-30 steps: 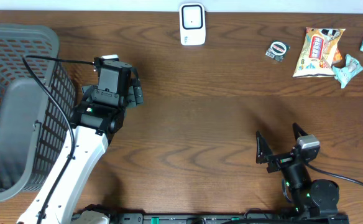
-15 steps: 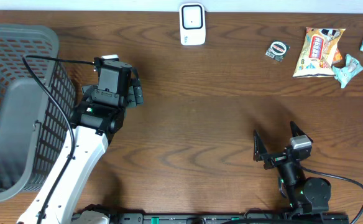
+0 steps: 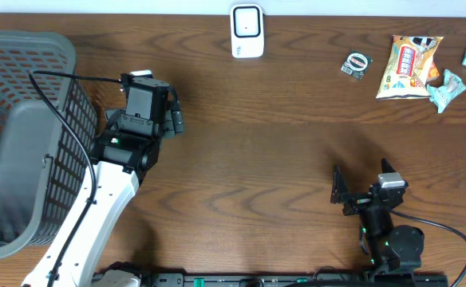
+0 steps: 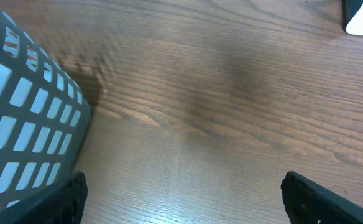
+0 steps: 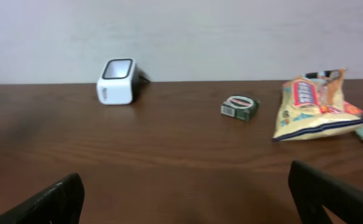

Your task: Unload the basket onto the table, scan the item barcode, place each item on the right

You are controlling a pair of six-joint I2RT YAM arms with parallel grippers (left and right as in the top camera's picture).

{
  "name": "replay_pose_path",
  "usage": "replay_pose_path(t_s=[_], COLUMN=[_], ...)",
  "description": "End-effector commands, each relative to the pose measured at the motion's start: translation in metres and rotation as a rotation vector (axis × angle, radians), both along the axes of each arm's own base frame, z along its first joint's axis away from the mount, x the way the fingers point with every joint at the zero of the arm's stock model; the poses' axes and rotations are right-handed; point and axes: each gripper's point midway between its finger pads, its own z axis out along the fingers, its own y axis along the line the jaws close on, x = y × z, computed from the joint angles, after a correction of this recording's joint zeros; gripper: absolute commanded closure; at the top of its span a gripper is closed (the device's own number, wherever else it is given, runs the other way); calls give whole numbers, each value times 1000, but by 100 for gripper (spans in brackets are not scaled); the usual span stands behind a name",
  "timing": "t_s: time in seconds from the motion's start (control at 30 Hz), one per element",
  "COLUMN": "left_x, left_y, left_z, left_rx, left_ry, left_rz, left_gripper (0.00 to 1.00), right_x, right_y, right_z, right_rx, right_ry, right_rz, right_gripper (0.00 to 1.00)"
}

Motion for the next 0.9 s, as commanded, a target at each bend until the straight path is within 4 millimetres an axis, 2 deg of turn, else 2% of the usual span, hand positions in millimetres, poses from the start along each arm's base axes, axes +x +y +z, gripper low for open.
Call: replay_pose_path(t_s=[0.0,0.87], left_x=[0,0], left_y=[4,4], left_z=[4,4], left_rx=[19,19], left_ry=[-9,-9], left_rz=[5,5], left_gripper=[2,2], right_x=[1,1], right_y=[-11,-9], right_z=[-2,0], right_rx=[15,16], right_ry=[8,2], right_rz=[-59,-47], right_gripper=[1,1])
